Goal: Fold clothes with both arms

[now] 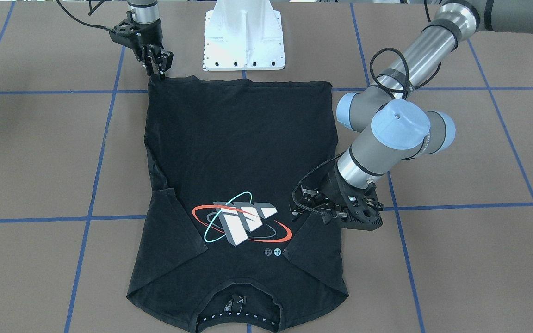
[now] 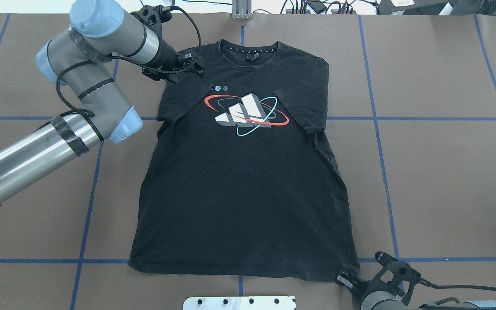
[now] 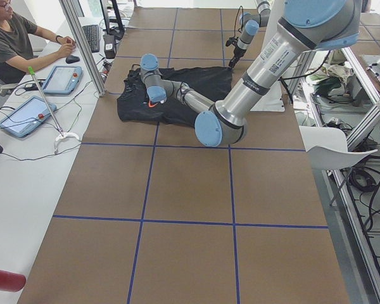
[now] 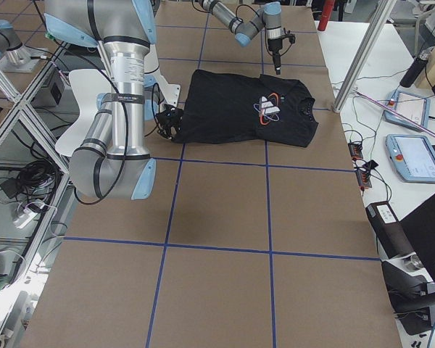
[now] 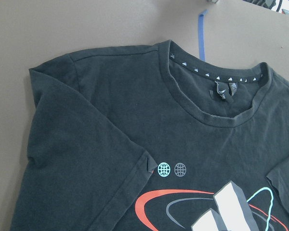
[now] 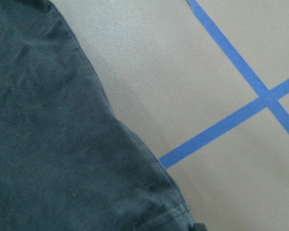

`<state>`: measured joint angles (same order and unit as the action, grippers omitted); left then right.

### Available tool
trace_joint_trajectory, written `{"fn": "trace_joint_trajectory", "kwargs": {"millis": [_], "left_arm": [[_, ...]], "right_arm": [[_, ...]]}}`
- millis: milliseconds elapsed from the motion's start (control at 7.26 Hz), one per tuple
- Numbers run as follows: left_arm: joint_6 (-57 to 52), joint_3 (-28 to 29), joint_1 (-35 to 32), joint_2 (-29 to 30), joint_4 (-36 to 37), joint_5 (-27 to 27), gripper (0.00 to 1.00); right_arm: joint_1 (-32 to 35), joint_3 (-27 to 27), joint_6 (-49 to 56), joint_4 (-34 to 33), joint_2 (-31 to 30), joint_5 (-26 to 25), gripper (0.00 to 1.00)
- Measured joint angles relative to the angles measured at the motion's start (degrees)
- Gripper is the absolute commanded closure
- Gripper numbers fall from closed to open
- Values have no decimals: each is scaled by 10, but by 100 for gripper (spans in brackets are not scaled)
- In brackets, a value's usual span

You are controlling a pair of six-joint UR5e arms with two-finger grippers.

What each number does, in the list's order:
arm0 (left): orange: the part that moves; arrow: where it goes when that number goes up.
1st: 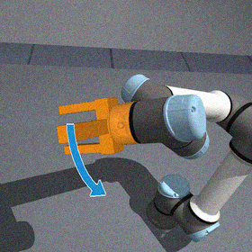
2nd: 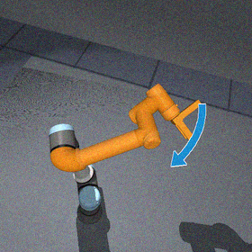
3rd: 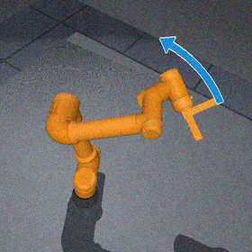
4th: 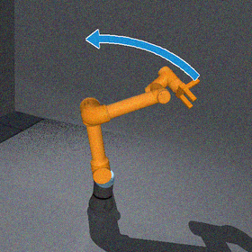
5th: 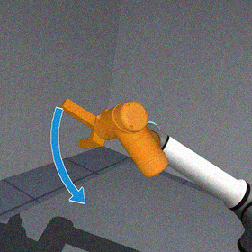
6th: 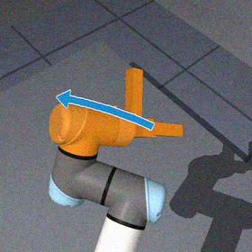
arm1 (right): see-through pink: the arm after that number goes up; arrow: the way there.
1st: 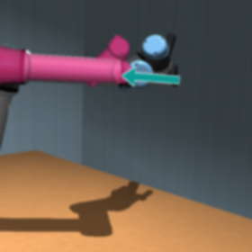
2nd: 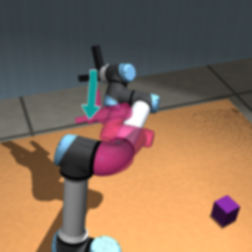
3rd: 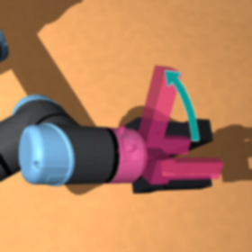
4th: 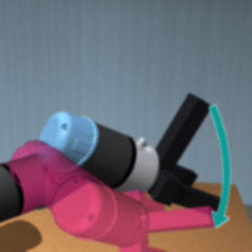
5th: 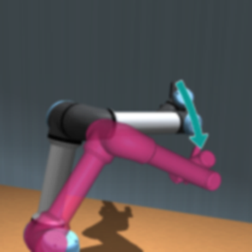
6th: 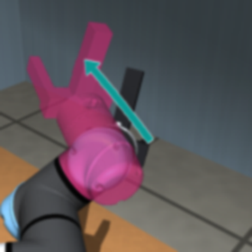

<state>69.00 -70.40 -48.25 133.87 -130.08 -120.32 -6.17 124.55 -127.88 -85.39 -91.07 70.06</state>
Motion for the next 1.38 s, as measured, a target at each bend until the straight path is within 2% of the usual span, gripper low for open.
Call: {"fn": "trace_joint_trajectory", "kwargs": {"millis": [413,551,826,1102,1377], "left_arm": [[14,-17,0,-10,0,1,13],[47,-59,2,-37,1,9,13],[132,-201,50,-138,10,72,13],[205,-336,130,-230,65,143,13],[237,-442,222,-326,99,217,14]], "right_arm": [[3,12,1,0,-4,4,100],[4,26,1,0,-11,12,100],[4,60,3,0,-35,26,100],[3,69,3,0,-40,29,100],[3,70,4,0,-40,29,100]]}}
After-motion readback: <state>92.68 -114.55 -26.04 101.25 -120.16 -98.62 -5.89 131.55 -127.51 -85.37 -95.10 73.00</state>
